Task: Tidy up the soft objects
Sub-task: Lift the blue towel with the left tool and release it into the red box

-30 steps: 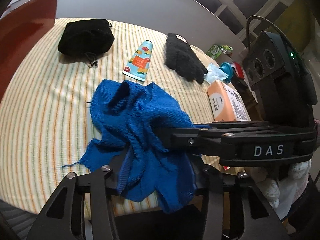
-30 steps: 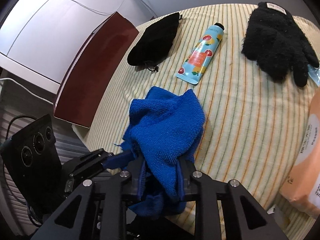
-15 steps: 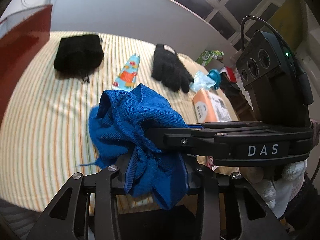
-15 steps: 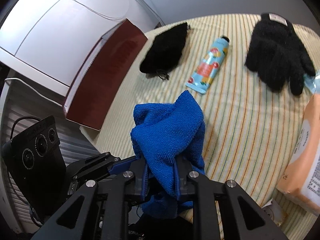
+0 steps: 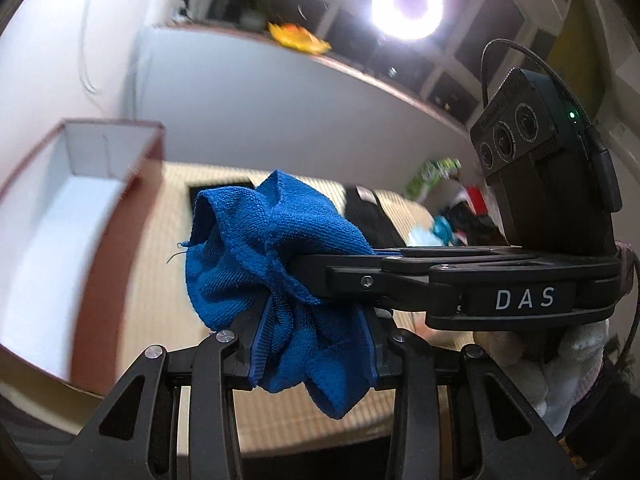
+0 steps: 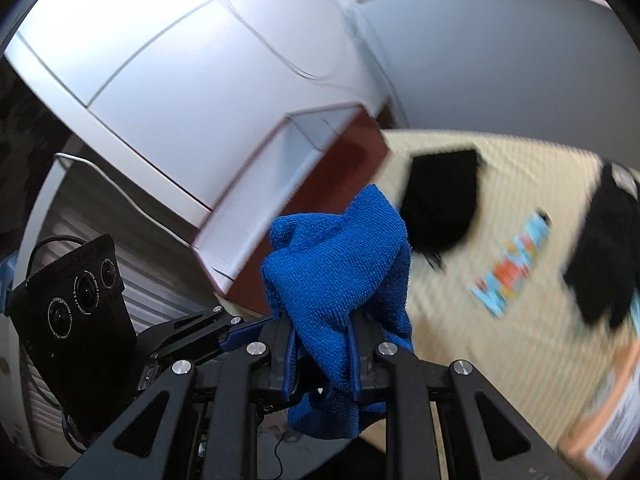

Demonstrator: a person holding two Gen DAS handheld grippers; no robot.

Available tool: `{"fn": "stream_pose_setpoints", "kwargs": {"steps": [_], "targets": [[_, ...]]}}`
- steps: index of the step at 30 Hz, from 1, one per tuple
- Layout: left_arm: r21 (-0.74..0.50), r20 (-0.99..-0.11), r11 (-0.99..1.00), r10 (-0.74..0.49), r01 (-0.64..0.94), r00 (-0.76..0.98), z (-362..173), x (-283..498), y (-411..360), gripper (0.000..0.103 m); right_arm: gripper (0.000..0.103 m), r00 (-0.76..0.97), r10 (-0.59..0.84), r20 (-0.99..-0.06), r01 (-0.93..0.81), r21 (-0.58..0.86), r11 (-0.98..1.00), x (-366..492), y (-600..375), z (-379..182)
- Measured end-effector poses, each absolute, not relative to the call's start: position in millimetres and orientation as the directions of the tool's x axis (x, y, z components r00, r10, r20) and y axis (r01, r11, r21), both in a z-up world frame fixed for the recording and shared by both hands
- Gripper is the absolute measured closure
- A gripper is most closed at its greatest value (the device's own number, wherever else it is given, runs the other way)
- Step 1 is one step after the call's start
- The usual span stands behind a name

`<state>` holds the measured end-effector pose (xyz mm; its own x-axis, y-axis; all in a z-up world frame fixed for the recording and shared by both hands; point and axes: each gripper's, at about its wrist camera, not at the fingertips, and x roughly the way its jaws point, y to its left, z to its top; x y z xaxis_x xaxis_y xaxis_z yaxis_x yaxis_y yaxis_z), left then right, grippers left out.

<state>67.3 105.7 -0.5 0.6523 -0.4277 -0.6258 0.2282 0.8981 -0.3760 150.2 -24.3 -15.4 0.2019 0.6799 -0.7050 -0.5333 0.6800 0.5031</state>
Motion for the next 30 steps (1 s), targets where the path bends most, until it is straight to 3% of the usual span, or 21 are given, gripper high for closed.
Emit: {"fn": "stream_pose_setpoints", "kwargs": {"steps": [11, 21, 30], "targets": [[-0.311, -0.591, 0.945, -0.276, 0.101, 0.758, 34, 73, 194, 0.069, 0.084, 0.163, 0.728, -0.666, -0.664, 0.472, 0.58, 178, 86, 26], [-0.312, -0.639, 0.95, -0.189, -0.027, 0.745, 7, 92, 256, 0.069, 0.084, 0.084, 0.721, -0.688, -0.688, 0.484, 0.541, 207, 169, -5], [-0.341, -0.7, 0.936, -0.188, -0.091, 0.688, -29, 112, 280, 0.069, 0.084, 0.049, 0.68, -0.731, -0.675, 0.477, 0.562, 231, 209, -43]]}}
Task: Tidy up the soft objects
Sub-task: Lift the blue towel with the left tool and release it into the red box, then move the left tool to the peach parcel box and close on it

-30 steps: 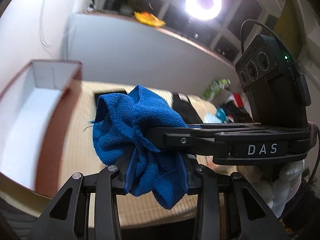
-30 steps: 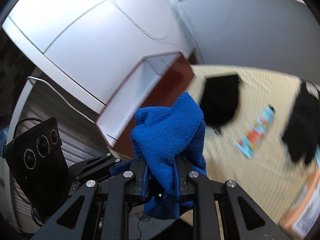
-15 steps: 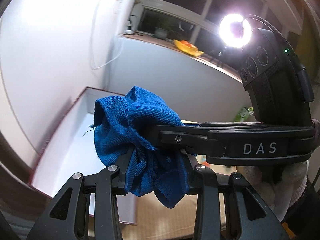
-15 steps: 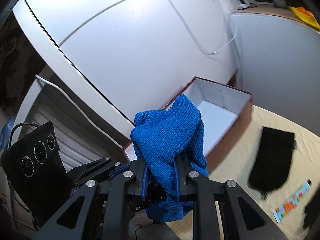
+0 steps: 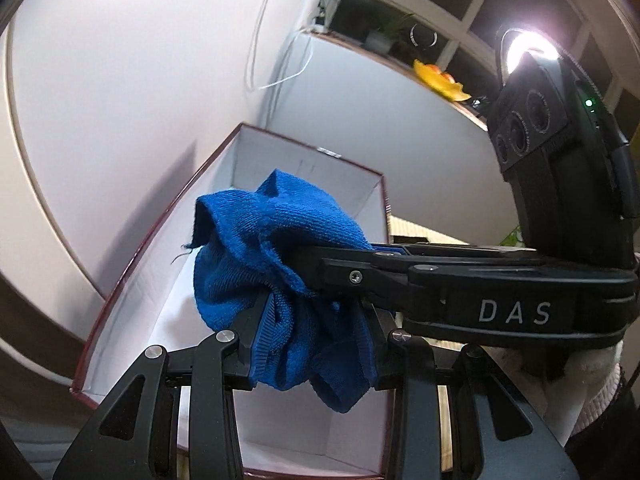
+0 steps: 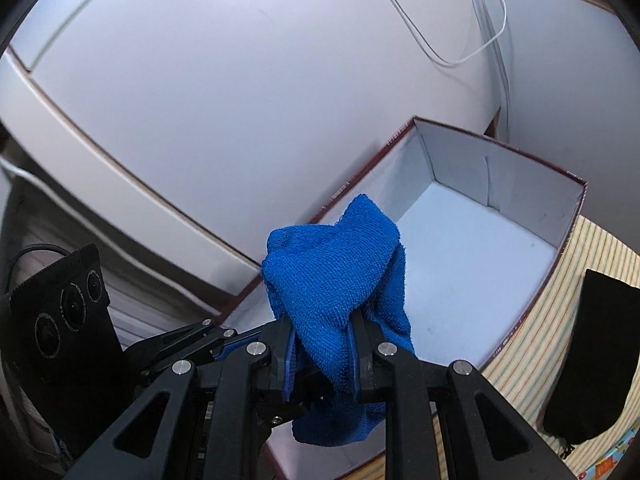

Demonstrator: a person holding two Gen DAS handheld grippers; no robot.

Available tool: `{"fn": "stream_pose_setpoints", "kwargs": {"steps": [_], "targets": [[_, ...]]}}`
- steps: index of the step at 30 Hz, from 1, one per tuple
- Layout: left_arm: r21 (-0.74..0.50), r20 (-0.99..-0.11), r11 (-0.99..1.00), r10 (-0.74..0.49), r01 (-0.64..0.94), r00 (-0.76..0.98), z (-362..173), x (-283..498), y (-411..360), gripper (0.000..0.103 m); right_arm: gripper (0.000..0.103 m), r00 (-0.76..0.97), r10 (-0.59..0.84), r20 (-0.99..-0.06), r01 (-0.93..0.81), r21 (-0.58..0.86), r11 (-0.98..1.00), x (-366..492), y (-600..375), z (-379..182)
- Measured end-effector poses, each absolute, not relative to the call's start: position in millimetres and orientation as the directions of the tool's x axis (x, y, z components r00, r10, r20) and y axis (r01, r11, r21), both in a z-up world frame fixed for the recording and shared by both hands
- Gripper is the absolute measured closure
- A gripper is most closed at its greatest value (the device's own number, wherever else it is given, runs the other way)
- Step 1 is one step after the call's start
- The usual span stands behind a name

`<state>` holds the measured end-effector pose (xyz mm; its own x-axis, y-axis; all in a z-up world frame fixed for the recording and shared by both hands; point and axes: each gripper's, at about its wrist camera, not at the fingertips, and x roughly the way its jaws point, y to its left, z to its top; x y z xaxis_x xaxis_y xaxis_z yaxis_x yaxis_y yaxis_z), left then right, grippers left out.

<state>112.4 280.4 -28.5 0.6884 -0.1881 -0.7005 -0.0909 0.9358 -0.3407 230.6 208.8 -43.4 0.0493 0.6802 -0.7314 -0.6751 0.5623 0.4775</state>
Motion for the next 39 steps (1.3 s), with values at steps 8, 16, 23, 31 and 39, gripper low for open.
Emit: {"fn": "stream_pose_setpoints", "kwargs": {"steps": [8, 16, 23, 31, 39], "targets": [[-0.293, -0.752, 0.944, -0.129, -0.152, 0.647, -43, 114, 282, 0.062, 0.041, 0.179, 0.604, -0.777, -0.696, 0.333, 0.636, 222, 203, -42], [-0.251, -0.744, 0.956, -0.088, -0.155, 0.662, -35, 77, 261, 0.062, 0.039, 0.26, 0.579, -0.773, -0.68, 0.279, 0.678, 205, 159, -26], [-0.237, -0.715, 0.965, -0.099, -0.107, 0.692, -19, 52, 222, 0.062, 0.037, 0.368, 0.528, -0.765, -0.629, 0.213, 0.748, 174, 77, -5], [-0.28, -0.688, 0.959, -0.23, 0.04, 0.688, -6, 38, 141, 0.061, 0.036, 0.5, 0.437, -0.747, -0.509, 0.155, 0.846, 137, -74, 16], [-0.323, -0.703, 0.929, -0.363, 0.181, 0.612, -18, 53, 45, 0.052, 0.036, 0.539, 0.336, -0.772, -0.316, 0.184, 0.931, 112, -220, -1]]}}
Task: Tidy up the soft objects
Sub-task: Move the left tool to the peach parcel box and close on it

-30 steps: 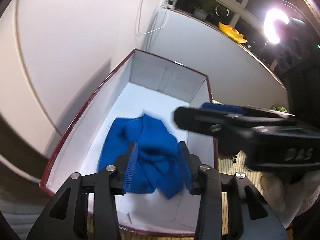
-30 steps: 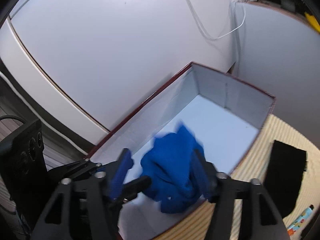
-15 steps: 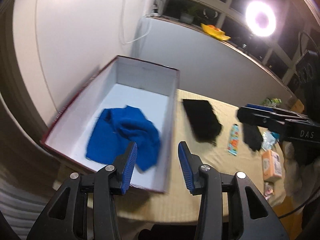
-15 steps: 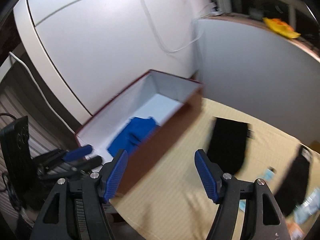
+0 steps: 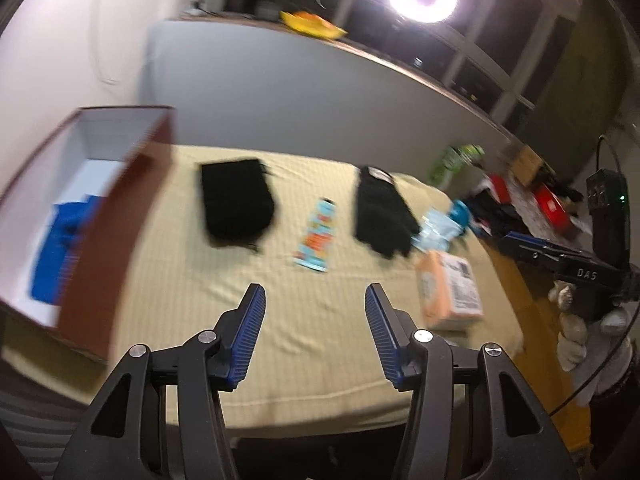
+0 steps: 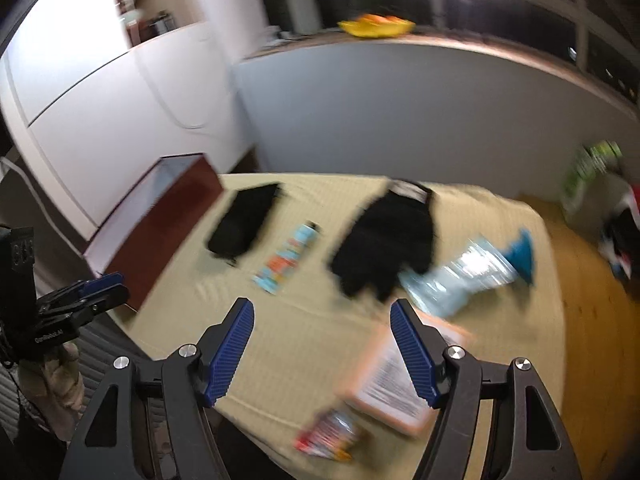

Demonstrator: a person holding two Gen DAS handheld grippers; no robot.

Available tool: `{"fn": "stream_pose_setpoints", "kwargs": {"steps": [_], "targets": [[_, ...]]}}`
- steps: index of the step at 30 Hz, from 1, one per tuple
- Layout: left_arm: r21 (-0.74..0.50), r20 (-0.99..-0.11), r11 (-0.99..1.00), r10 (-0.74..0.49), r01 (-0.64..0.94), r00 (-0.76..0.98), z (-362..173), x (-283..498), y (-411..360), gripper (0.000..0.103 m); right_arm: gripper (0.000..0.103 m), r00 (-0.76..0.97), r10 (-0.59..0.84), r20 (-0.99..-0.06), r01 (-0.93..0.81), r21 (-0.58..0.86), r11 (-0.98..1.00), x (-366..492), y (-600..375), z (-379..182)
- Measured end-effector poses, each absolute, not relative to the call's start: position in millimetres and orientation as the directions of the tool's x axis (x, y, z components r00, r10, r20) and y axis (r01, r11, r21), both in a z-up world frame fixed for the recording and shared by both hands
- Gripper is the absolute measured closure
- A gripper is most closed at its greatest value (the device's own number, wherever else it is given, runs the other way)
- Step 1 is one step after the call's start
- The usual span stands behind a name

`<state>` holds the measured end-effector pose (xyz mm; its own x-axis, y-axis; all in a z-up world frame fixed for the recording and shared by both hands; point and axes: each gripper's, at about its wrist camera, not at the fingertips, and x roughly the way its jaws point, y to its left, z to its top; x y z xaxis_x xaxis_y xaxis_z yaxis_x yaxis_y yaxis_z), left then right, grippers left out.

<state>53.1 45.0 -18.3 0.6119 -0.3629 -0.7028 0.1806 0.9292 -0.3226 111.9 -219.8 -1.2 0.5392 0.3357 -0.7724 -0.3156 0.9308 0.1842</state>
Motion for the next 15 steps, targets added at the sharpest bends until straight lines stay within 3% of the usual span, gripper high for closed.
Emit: {"fn": "stream_pose_setpoints", "kwargs": {"steps": [15], "targets": [[-0.365, -0.779, 0.879, -0.469, 0.306, 0.417, -64, 92, -90, 0.052, 0.036, 0.459, 0.386, -0.8, -0.179, 0.342, 0.922, 105, -339, -66]]}}
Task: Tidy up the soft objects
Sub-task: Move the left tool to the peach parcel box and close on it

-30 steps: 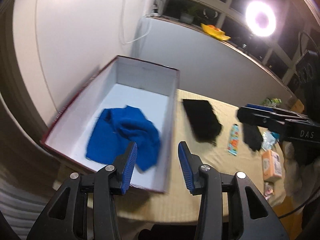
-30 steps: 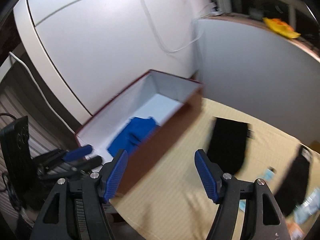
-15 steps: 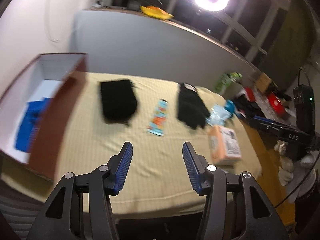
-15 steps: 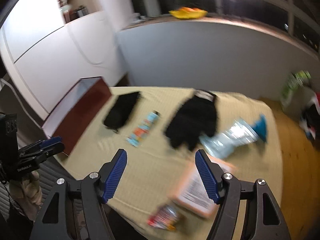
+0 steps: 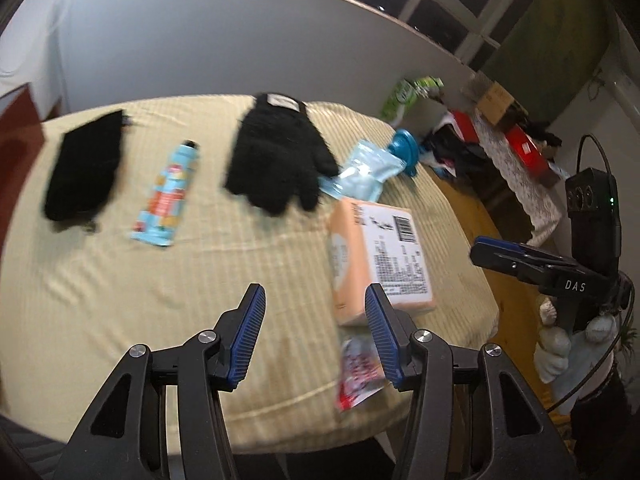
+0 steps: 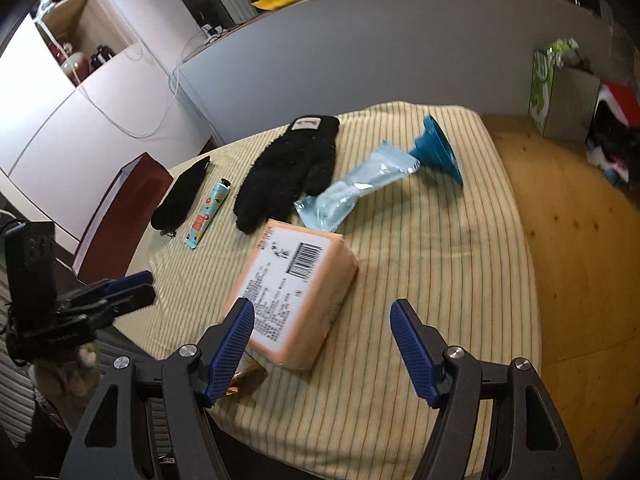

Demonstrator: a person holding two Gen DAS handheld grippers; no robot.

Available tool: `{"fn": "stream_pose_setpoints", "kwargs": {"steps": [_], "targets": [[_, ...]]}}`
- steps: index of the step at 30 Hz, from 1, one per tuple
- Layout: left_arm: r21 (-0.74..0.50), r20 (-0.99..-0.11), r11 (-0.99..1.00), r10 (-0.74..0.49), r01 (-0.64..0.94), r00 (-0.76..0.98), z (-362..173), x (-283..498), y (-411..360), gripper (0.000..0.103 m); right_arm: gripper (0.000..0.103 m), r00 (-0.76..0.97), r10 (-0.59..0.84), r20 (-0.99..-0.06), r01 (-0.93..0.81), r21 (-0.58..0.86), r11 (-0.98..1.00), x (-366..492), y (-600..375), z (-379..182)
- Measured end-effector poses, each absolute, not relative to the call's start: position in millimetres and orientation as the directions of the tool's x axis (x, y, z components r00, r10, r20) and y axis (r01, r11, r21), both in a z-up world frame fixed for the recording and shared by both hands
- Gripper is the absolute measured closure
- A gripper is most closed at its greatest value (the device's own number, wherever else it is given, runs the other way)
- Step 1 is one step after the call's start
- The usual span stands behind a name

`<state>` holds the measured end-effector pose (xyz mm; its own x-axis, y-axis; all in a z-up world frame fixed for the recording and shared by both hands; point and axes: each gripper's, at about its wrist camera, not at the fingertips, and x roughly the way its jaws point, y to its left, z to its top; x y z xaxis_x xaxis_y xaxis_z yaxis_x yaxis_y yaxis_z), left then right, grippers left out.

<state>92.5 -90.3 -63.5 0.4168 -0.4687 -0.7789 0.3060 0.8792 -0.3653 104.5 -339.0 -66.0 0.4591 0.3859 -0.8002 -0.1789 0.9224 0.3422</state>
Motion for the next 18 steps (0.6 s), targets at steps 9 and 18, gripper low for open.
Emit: {"fn": "stream_pose_setpoints", "kwargs": {"steps": [9, 18], "targets": [[-0.431, -0.802, 0.832, -0.531, 0.349, 0.275, -91, 112, -126, 0.052, 0.043, 0.403, 0.446, -0.799, -0.159, 0.419, 0.894, 119, -337, -92], [-0.421, -0.815, 0.809, -0.536, 0.411, 0.221, -97, 125, -131, 0.052, 0.043, 0.393, 0.459, -0.797, -0.065, 0.474, 0.878, 129, -330, -107]]}}
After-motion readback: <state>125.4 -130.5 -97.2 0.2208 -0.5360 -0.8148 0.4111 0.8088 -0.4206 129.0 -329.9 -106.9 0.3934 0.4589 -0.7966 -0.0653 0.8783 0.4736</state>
